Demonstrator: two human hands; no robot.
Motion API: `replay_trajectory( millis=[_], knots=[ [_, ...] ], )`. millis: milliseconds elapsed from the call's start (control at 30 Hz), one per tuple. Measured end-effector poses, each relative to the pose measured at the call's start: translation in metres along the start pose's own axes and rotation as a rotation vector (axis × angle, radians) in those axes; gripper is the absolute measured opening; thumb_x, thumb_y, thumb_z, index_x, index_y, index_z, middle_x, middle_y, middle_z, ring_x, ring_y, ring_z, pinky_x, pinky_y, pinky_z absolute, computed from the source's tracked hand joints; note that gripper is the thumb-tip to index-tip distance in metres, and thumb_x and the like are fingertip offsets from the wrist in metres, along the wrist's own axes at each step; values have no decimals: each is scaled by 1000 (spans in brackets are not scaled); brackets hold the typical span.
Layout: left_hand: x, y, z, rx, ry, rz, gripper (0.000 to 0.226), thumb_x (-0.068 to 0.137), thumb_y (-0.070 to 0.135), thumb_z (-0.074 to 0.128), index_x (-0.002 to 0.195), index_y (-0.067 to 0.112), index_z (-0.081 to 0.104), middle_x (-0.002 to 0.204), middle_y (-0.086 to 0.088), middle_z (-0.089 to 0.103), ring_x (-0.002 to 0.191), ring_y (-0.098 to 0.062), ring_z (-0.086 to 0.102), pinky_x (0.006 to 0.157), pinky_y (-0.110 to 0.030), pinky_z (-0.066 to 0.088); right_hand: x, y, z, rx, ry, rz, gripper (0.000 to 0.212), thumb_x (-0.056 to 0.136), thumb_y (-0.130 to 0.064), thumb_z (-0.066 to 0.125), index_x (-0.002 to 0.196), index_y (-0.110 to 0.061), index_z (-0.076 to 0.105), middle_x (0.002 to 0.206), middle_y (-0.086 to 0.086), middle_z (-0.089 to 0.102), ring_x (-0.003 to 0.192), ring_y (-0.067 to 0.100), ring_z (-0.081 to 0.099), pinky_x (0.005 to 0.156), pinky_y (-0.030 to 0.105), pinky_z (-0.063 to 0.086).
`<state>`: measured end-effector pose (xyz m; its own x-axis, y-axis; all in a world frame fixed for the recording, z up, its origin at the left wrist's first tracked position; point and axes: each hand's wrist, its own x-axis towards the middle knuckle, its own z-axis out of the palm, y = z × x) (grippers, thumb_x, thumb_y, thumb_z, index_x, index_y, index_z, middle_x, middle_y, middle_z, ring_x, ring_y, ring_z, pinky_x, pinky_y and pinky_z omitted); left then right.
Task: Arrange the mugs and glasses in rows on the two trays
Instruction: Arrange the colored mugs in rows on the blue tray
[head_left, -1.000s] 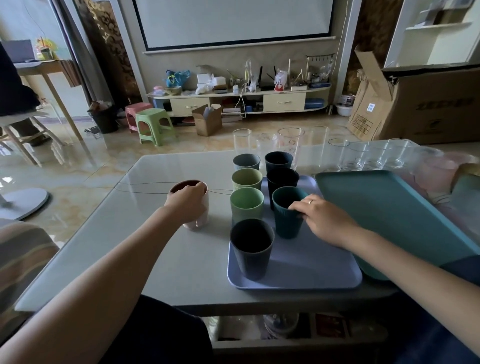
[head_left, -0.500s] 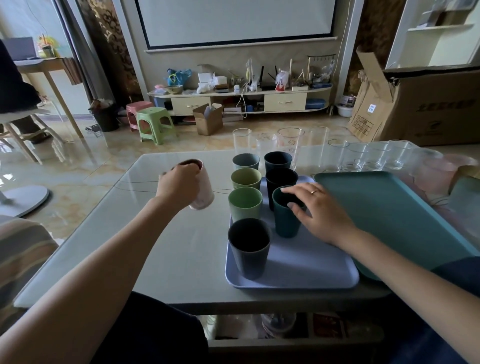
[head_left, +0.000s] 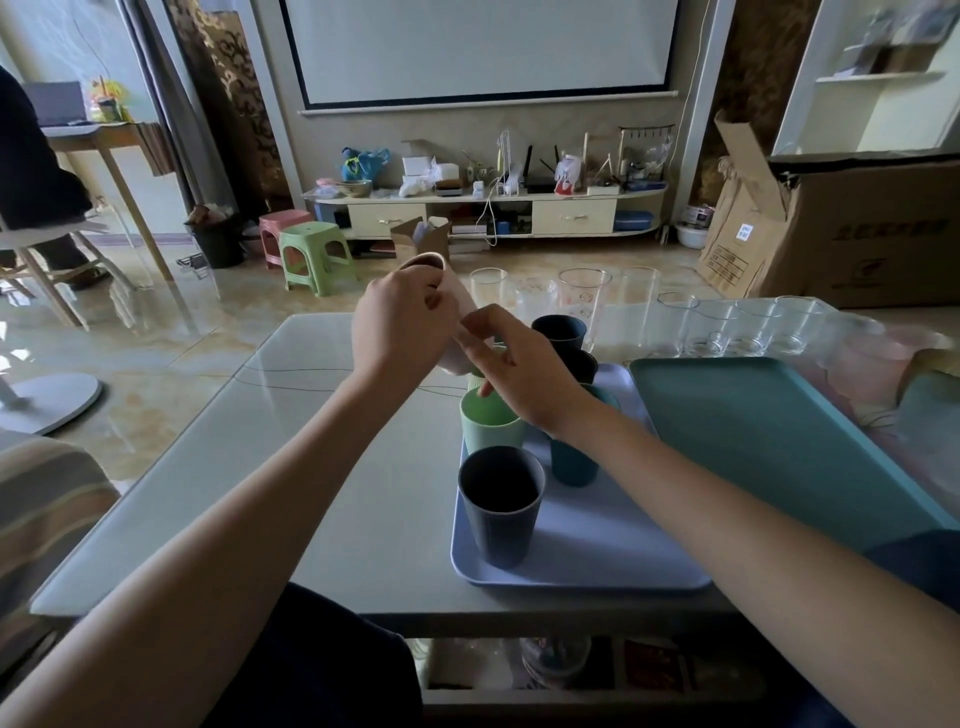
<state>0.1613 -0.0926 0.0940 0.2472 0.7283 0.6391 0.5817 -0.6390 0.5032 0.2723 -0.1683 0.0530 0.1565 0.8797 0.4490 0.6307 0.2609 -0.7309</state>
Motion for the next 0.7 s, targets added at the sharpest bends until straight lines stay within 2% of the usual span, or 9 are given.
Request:
replay_trajectory(
  millis=[133, 233, 333, 433, 533, 600, 700],
  knots=[
    [-2, 8, 5, -46, -41, 24, 20, 77, 17, 55, 88, 15, 71, 77, -8, 69, 72, -28, 61, 62, -37, 54, -4, -5, 2, -22, 2, 7, 12, 98, -26, 45, 86, -26, 50, 73, -2, 59, 62, 18, 58, 63, 34, 48],
    [-3, 13, 6, -98, -55, 108, 22, 90, 25, 51, 94, 15, 69, 78, -6, 66, 73, -28, 61, 58, -32, 46, -8, -7, -2, 38, 75, 30, 23, 99, -26, 44, 84, -9, 49, 71, 16, 59, 64, 34, 56, 65, 45, 50],
    [-4, 17, 5, -220, -96, 232, 34, 97, 32, 38, 106, 14, 65, 93, -8, 66, 83, -27, 60, 65, -32, 44, -16, -10, -19, 135, 175, 67, 29, 100, -28, 42, 85, -3, 49, 68, 8, 56, 61, 19, 56, 64, 31, 52],
    [-7, 13, 8, -270, -100, 347, 35, 97, 28, 35, 112, 12, 63, 112, -9, 65, 102, -22, 57, 81, -32, 45, -30, -6, -45, 275, 251, 95, 31, 99, -29, 42, 83, -4, 49, 67, 9, 54, 62, 24, 55, 62, 34, 51],
    [-14, 9, 8, -193, -2, 531, 32, 97, 20, 39, 109, 7, 65, 113, -8, 67, 109, -20, 59, 92, -32, 47, -55, -1, -67, 389, 269, 128, 34, 100, -27, 40, 88, 4, 50, 64, 7, 49, 60, 24, 50, 59, 32, 47],
    [-20, 10, 8, -153, 64, 630, 30, 97, 15, 40, 109, 5, 66, 113, -8, 68, 110, -20, 60, 93, -30, 47, -76, 1, -79, 447, 294, 156, 33, 101, -22, 36, 80, -1, 51, 64, 10, 48, 58, 22, 48, 54, 28, 44],
    [-27, 9, 11, -130, 20, 635, 27, 95, 14, 41, 109, 6, 64, 107, -8, 70, 100, -24, 63, 83, -34, 51, -113, 5, -93, 547, 332, 203, 40, 101, -19, 34, 67, -19, 54, 63, 12, 44, 55, 20, 44, 49, 25, 39]
  ],
)
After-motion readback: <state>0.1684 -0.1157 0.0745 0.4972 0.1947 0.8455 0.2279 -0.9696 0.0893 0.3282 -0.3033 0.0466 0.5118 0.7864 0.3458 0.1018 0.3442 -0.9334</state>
